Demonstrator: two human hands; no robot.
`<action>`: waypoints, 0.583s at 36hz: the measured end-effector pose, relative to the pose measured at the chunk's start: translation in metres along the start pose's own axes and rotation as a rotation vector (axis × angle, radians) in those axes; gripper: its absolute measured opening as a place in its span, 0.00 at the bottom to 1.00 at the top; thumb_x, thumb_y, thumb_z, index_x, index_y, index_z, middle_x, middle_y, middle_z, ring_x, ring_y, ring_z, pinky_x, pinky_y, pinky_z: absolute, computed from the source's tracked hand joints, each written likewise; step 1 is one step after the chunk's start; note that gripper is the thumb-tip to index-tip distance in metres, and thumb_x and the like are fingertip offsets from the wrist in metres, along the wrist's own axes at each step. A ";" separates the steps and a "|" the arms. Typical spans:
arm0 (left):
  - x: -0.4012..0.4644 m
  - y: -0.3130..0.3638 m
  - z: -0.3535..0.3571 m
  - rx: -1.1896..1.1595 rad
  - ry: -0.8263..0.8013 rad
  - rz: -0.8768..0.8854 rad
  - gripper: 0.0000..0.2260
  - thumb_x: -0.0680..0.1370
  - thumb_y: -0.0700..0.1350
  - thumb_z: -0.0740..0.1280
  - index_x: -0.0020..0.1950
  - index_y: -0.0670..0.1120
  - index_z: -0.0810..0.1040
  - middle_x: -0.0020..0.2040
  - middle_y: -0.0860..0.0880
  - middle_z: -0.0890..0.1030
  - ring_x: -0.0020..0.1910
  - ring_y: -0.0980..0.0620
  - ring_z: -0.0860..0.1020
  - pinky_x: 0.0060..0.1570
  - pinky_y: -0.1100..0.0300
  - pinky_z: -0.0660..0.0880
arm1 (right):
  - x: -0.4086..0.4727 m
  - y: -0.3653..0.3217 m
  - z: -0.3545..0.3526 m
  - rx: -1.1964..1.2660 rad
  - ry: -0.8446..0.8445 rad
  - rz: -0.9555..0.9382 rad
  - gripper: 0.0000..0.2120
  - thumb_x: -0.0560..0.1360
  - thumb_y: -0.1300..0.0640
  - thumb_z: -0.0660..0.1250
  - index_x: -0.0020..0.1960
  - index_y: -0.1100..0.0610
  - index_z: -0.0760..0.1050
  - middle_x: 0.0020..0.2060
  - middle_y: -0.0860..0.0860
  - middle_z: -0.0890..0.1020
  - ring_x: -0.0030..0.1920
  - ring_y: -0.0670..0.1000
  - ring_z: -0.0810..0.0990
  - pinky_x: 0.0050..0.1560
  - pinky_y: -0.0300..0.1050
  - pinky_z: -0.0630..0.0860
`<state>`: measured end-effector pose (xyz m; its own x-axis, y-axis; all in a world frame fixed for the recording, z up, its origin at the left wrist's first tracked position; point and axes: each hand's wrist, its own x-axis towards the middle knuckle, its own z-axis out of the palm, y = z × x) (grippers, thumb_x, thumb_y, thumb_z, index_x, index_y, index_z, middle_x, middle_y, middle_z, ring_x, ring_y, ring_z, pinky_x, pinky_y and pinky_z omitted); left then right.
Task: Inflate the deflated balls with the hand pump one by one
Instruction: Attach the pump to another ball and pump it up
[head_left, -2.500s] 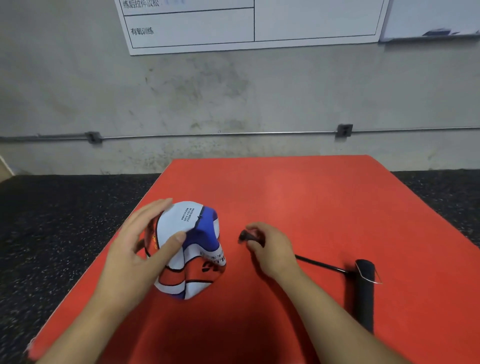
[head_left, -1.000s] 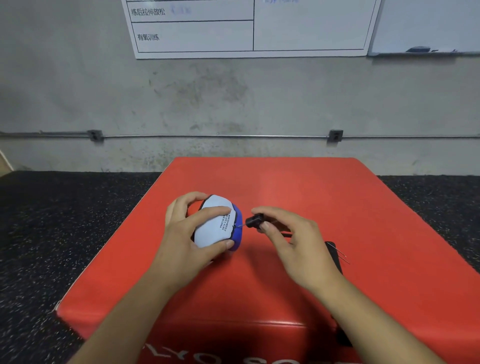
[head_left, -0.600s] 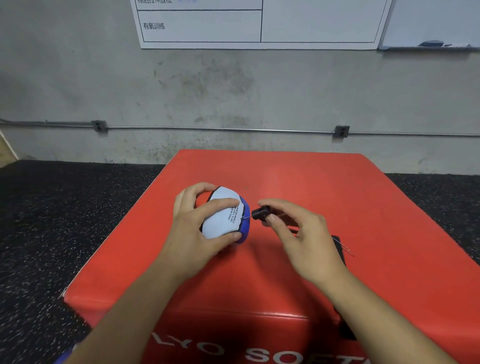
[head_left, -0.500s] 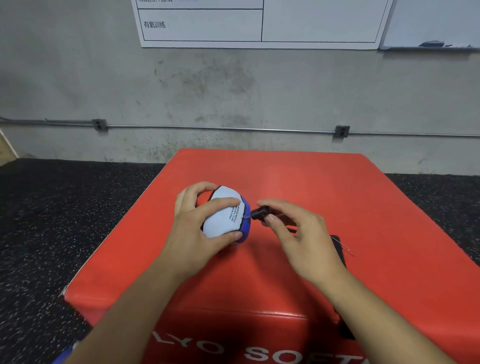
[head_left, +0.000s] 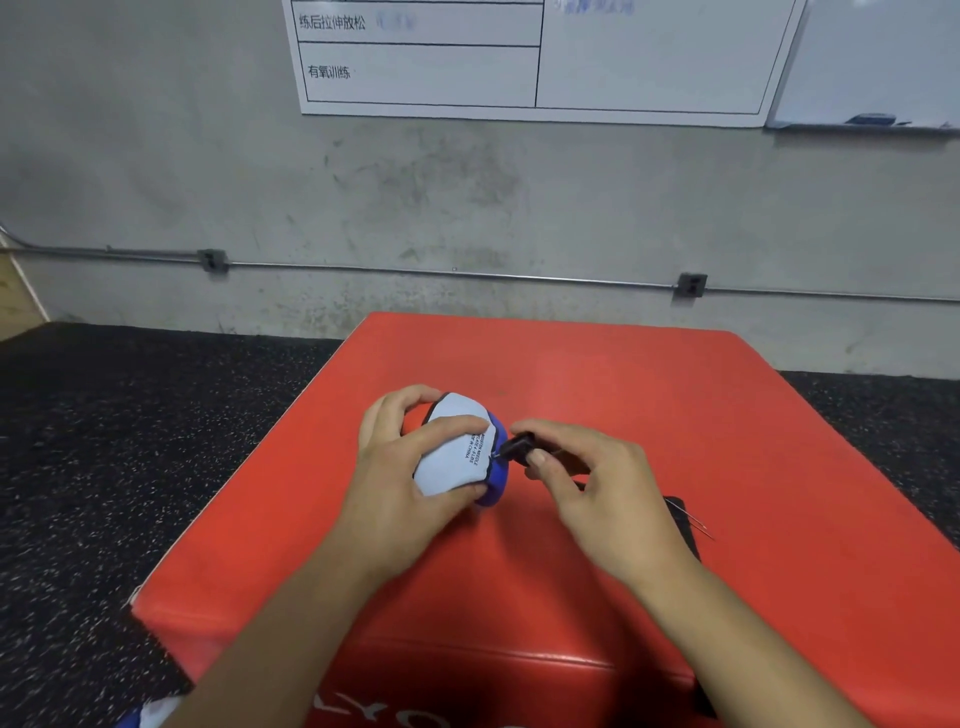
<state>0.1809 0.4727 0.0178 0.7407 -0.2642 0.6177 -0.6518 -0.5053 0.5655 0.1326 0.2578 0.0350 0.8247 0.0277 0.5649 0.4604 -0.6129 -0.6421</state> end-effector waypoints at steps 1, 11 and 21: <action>0.000 0.000 0.000 -0.002 0.000 -0.001 0.24 0.66 0.53 0.78 0.62 0.62 0.84 0.69 0.57 0.69 0.72 0.57 0.64 0.69 0.75 0.54 | 0.001 0.000 0.000 -0.003 -0.015 0.001 0.19 0.80 0.64 0.69 0.58 0.38 0.79 0.45 0.40 0.86 0.45 0.46 0.85 0.53 0.52 0.81; -0.003 -0.010 -0.004 -0.013 0.002 -0.019 0.25 0.66 0.54 0.79 0.62 0.64 0.83 0.70 0.60 0.68 0.73 0.58 0.63 0.70 0.74 0.55 | 0.010 -0.005 0.006 -0.015 -0.111 0.047 0.17 0.80 0.64 0.68 0.58 0.43 0.84 0.45 0.42 0.86 0.46 0.45 0.86 0.55 0.49 0.80; -0.004 -0.011 -0.005 -0.016 0.006 -0.019 0.25 0.65 0.54 0.79 0.63 0.62 0.84 0.70 0.61 0.68 0.73 0.59 0.63 0.69 0.74 0.55 | 0.019 -0.006 0.006 -0.061 -0.203 0.107 0.17 0.81 0.62 0.68 0.58 0.40 0.83 0.45 0.37 0.86 0.46 0.43 0.85 0.55 0.50 0.81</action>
<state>0.1844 0.4833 0.0113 0.7521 -0.2495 0.6099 -0.6401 -0.4968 0.5861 0.1479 0.2668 0.0462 0.9197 0.1147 0.3755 0.3513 -0.6672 -0.6568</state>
